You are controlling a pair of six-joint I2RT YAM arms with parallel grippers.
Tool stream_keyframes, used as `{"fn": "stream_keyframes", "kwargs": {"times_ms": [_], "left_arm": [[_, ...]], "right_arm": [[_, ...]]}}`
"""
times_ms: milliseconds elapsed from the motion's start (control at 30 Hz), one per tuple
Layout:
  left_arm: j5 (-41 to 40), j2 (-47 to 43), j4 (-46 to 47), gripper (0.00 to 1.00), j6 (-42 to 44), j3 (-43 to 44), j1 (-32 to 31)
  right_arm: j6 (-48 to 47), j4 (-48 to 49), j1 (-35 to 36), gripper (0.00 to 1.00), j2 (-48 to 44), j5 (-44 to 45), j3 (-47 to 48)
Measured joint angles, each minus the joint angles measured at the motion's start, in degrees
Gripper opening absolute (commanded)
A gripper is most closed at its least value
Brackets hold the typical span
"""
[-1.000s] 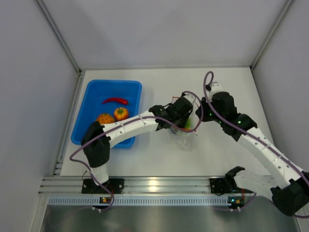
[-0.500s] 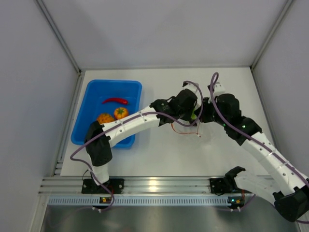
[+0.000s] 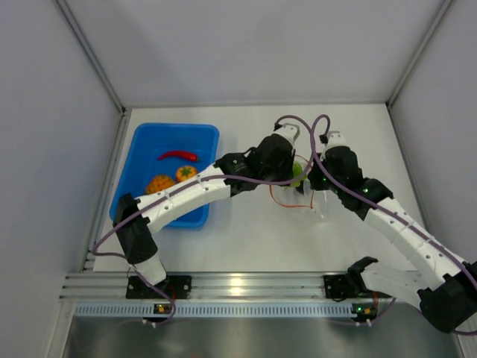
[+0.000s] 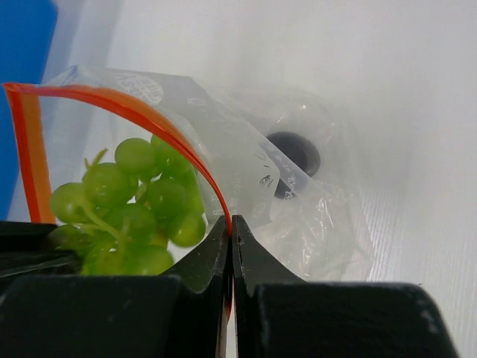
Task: Open the zip-top bag and remove the fake food
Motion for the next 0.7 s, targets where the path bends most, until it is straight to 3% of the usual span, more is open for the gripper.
{"fn": "stream_keyframes", "kwargs": {"times_ms": [333, 700], "left_arm": [[-0.5, -7.5, -0.5, 0.0, 0.6, -4.5, 1.1], [-9.4, -15.0, -5.1, 0.0, 1.1, -8.8, 7.8]], "right_arm": [[0.5, 0.0, 0.0, 0.0, 0.3, 2.7, -0.2], [0.5, 0.0, -0.3, 0.0, 0.3, 3.5, -0.2]]}}
